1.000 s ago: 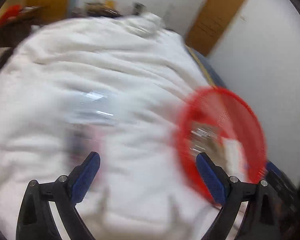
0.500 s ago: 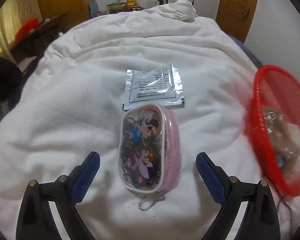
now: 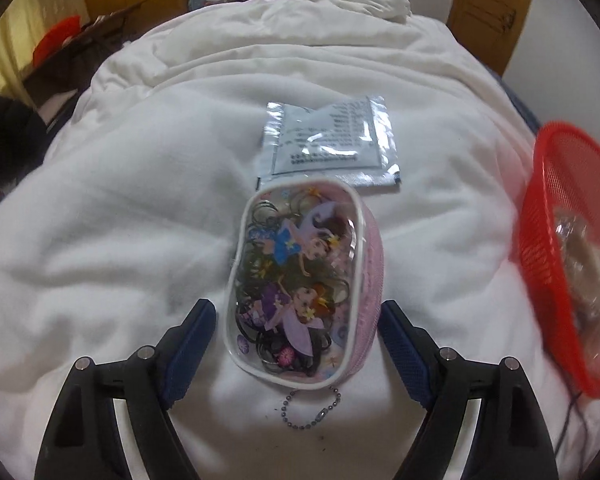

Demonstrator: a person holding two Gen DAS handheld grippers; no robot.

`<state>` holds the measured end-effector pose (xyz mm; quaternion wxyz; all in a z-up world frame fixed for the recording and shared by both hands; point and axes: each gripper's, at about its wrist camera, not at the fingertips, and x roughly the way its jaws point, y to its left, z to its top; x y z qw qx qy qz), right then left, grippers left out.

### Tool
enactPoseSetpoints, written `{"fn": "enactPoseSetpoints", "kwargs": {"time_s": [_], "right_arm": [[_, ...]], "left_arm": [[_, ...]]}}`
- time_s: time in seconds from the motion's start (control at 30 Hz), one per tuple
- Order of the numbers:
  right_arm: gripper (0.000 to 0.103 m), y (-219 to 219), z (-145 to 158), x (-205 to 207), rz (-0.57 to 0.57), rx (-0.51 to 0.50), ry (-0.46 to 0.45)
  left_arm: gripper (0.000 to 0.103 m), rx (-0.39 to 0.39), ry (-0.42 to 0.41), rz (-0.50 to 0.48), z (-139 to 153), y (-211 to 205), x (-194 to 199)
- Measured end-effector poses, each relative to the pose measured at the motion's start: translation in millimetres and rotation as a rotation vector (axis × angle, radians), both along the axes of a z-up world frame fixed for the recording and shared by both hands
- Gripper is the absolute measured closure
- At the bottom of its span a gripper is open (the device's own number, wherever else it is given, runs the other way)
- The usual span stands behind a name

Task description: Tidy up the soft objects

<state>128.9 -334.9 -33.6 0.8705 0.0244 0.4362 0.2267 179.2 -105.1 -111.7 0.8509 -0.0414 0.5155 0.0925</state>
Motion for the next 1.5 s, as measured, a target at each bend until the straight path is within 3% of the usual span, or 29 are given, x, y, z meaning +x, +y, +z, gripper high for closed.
{"fn": "enactPoseSetpoints", "kwargs": {"time_s": [0.07,0.13,0.27,0.37,0.47,0.73,0.87,0.97,1.03,1.13,1.2,1.27,1.5], "right_arm": [[0.030,5,1,8,0.017,0.034,0.047],[0.030,13,2,22,0.013,0.079,0.111],[0.030,35,2,42,-0.004,0.137,0.186],[0.030,70,1,55,0.012,0.130,0.209],[0.030,99,0,63,0.019,0.079,0.195],[0.031,171,-24,109,0.008,0.086,0.275],[0.032,199,-38,134,-0.009,0.050,0.260],[0.044,208,-59,150,-0.045,0.061,0.320],[0.048,210,-66,153,-0.054,0.047,0.310],[0.064,205,-70,155,-0.086,0.059,0.306],[0.084,201,-67,154,-0.095,0.072,0.297],[0.095,195,-62,152,-0.090,0.101,0.282],[0.102,181,-48,126,-0.039,0.164,0.258]], "left_arm": [[0.022,0.038,-0.006,-0.022,2,-8,-1],[0.038,0.040,-0.015,-0.035,5,-9,-3],[0.057,-0.009,-0.032,-0.069,18,0,-10],[0.066,-0.054,-0.073,-0.086,38,17,-24],[0.069,-0.080,-0.121,-0.093,47,35,-40],[0.069,-0.257,-0.190,-0.066,44,72,-55],[0.069,-0.361,-0.215,-0.050,42,91,-62],[0.069,-0.391,-0.232,-0.060,41,96,-65],[0.069,-0.413,-0.237,-0.059,39,99,-67],[0.069,-0.445,-0.246,-0.057,36,105,-70],[0.068,-0.465,-0.250,-0.045,35,108,-71],[0.067,-0.475,-0.259,-0.032,34,111,-72],[0.066,-0.434,-0.217,0.025,24,115,-70]]}}
